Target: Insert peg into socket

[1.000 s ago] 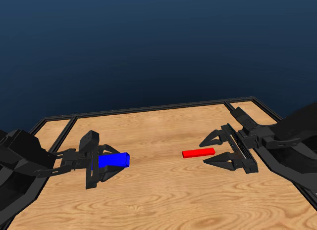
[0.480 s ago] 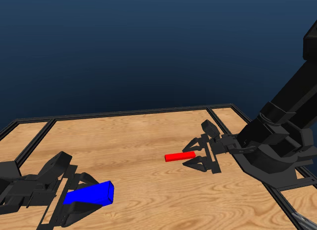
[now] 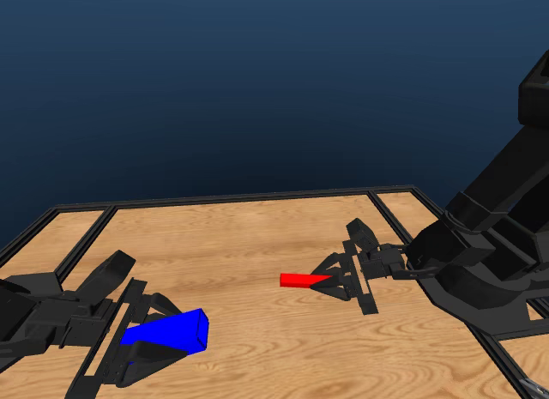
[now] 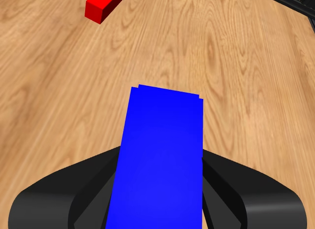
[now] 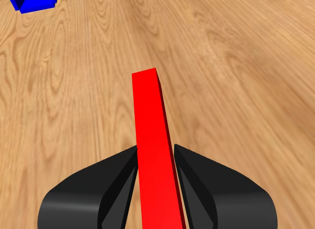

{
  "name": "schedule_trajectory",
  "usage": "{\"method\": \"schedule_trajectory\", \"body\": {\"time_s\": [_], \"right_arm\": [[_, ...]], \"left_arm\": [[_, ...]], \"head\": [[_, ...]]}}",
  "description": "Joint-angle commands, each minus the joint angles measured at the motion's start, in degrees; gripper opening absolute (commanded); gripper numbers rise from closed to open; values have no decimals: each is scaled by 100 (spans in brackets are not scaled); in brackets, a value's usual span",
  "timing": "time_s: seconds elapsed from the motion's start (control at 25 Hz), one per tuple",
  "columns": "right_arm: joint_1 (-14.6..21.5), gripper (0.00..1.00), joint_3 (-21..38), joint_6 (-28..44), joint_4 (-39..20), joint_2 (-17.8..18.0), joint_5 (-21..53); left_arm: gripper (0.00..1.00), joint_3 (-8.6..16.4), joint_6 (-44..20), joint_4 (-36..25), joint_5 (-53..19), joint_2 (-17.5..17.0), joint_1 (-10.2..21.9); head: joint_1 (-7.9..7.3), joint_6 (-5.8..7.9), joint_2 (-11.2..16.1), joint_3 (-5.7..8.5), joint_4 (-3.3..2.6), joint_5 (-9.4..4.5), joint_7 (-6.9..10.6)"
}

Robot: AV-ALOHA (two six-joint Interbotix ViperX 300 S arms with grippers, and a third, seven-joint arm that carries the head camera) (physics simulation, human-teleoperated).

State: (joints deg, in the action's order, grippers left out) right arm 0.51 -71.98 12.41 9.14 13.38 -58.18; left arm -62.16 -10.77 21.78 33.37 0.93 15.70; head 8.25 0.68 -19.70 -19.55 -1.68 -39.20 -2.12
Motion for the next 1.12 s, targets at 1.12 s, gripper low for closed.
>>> {"method": "schedule_trajectory", "body": {"time_s": [1.12], "right_arm": [[969, 0, 3166, -1098, -217, -1317, 4512]], "left_arm": [[0, 744, 813, 84, -998, -737, 127]], "head": [[-686, -5, -418, -192, 137, -301, -114]]}}
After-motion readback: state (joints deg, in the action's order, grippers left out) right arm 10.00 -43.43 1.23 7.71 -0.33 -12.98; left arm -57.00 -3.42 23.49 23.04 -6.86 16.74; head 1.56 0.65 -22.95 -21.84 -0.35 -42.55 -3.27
